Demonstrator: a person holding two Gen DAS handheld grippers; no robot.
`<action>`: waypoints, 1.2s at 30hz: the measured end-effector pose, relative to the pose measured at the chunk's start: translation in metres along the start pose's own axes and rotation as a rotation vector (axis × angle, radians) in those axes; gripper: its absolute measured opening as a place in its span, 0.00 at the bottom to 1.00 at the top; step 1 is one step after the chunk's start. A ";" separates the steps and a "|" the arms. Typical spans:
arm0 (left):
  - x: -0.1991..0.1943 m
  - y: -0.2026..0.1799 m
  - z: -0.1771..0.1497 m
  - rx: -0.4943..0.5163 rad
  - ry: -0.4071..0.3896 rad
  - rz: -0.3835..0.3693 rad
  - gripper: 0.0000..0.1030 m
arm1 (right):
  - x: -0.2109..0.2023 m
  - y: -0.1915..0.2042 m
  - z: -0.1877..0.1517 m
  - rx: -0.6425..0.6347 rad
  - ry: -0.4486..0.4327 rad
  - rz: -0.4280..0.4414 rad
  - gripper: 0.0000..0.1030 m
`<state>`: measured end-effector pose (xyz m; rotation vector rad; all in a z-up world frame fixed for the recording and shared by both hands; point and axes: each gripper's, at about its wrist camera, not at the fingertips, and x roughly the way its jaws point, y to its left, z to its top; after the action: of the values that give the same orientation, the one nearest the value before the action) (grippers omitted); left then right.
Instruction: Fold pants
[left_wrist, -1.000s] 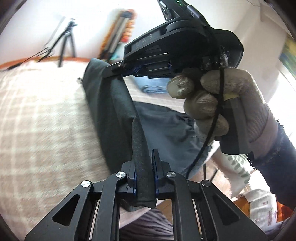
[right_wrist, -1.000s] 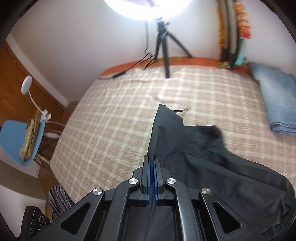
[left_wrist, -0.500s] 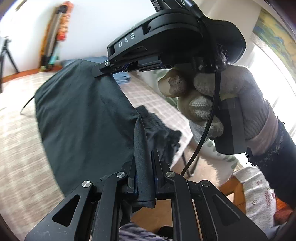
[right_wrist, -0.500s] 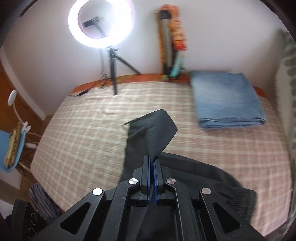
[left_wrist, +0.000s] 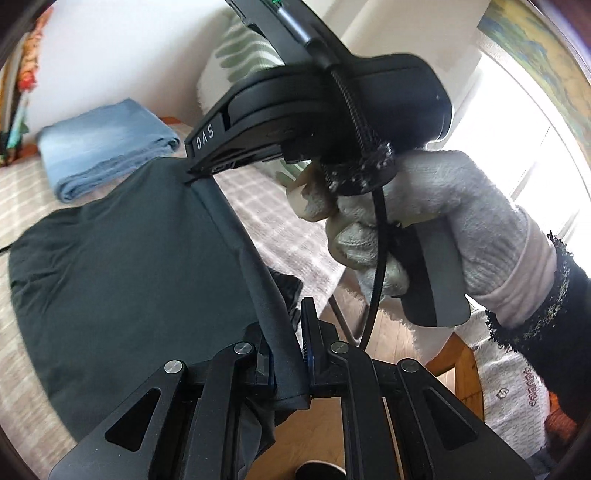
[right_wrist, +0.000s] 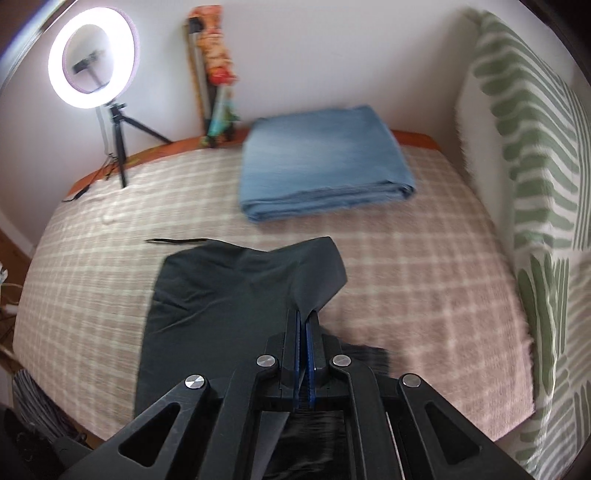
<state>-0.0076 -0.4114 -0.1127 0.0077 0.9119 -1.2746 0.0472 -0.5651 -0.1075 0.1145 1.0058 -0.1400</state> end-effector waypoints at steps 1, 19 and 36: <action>0.007 0.000 0.001 -0.012 0.016 -0.005 0.09 | 0.003 -0.007 -0.002 0.011 0.007 -0.005 0.00; -0.070 0.010 -0.047 0.002 0.042 0.075 0.22 | 0.068 -0.053 -0.032 0.039 0.055 -0.077 0.00; -0.048 0.058 -0.086 -0.040 0.122 0.178 0.23 | -0.026 -0.001 -0.036 -0.094 -0.066 0.111 0.35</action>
<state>-0.0101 -0.3116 -0.1690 0.1336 1.0190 -1.0995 0.0034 -0.5583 -0.1050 0.0796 0.9364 0.0046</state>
